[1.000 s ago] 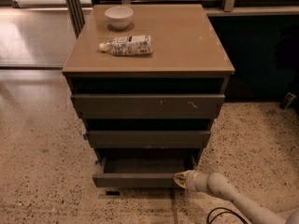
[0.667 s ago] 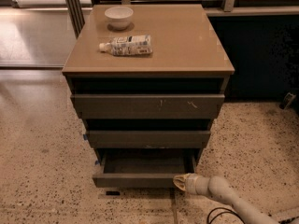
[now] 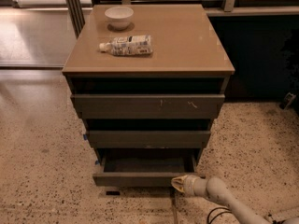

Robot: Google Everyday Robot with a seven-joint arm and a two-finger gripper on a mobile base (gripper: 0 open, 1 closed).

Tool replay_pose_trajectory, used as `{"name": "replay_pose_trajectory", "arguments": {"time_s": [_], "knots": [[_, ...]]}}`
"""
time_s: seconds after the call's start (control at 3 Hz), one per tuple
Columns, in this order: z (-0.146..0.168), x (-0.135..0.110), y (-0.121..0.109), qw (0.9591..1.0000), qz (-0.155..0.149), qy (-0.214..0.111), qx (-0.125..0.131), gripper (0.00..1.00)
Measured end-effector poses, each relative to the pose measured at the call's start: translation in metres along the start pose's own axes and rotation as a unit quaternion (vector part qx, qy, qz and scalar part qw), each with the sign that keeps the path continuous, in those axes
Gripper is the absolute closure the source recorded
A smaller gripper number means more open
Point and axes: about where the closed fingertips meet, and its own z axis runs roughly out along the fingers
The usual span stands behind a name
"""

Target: Close bottom drawer

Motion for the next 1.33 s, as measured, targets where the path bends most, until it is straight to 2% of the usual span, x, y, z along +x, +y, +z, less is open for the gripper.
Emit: {"name": "replay_pose_trajectory", "arguments": {"time_s": [0.33,0.67,1.0,1.33], "knots": [[0.014,0.017,-0.009,0.9996,-0.019,0.002,0.019,1.0],[0.01,0.029,-0.027,0.9979,-0.039,0.013,0.051,1.0],[0.001,0.032,-0.042,0.9957,-0.058,0.017,0.07,1.0],[0.001,0.032,-0.042,0.9957,-0.058,0.017,0.07,1.0]]}}
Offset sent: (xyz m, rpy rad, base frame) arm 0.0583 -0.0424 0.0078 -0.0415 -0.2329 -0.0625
